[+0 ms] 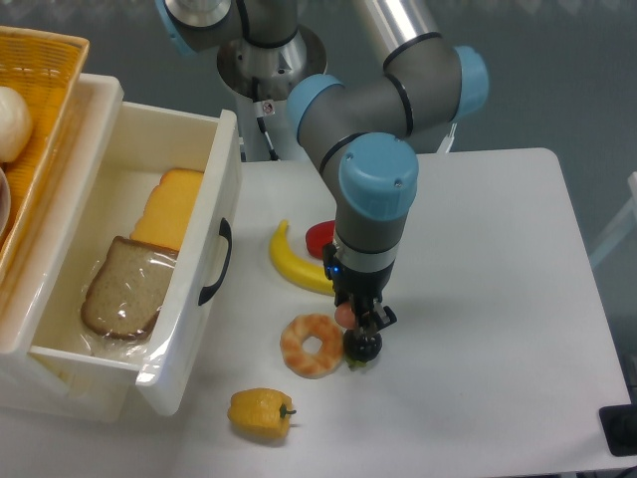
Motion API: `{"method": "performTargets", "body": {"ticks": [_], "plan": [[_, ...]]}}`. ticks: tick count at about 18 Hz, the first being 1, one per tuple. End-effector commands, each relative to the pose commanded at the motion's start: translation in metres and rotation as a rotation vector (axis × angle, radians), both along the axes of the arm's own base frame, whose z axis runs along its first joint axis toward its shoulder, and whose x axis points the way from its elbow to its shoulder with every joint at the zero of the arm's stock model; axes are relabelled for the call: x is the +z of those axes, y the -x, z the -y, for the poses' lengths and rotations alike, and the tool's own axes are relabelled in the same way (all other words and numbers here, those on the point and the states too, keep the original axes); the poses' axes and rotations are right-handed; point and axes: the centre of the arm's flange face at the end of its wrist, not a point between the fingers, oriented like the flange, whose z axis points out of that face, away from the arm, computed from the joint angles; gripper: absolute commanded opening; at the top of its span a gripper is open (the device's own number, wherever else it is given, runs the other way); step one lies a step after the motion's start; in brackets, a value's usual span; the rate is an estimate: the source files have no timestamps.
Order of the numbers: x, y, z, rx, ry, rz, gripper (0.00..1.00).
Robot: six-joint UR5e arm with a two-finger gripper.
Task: Place the egg in the upper white drawer
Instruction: 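Lower the gripper onto the small pinkish egg beside the donut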
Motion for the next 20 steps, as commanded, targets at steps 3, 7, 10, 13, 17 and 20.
{"method": "performTargets", "body": {"ticks": [3,7,10,13,17,20], "plan": [[0.003,0.004,0.002,0.002,-0.01,0.001,0.43],[0.008,0.002,-0.004,0.003,-0.056,0.021,0.43],[0.009,0.003,-0.003,-0.002,-0.058,0.018,0.45],[0.017,-0.001,-0.002,-0.003,-0.062,0.012,0.45],[0.035,-0.015,-0.006,-0.008,-0.09,0.003,0.45],[0.045,-0.018,-0.004,-0.009,-0.124,0.012,0.45]]}}
